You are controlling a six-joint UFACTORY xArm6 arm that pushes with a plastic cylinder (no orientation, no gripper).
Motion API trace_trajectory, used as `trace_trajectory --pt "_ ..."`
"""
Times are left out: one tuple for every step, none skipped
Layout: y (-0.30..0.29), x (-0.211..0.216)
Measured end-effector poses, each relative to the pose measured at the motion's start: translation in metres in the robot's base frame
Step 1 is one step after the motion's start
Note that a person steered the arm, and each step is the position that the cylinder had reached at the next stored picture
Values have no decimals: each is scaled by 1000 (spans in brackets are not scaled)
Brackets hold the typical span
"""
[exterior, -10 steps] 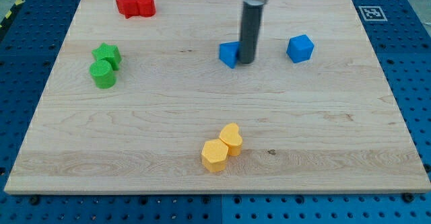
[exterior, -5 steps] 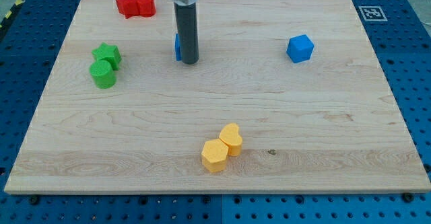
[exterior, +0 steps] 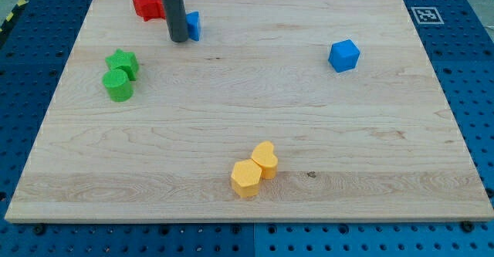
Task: Push the blue triangle closer to the red circle
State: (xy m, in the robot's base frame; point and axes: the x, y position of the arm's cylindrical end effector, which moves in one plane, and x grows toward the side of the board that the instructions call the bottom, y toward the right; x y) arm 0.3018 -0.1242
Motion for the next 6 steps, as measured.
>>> trace_trajectory --pt "-7 -15" --pt "-12 -1" --pt "-1 34" --pt "47 33" --pt "62 27" --pt "56 2"
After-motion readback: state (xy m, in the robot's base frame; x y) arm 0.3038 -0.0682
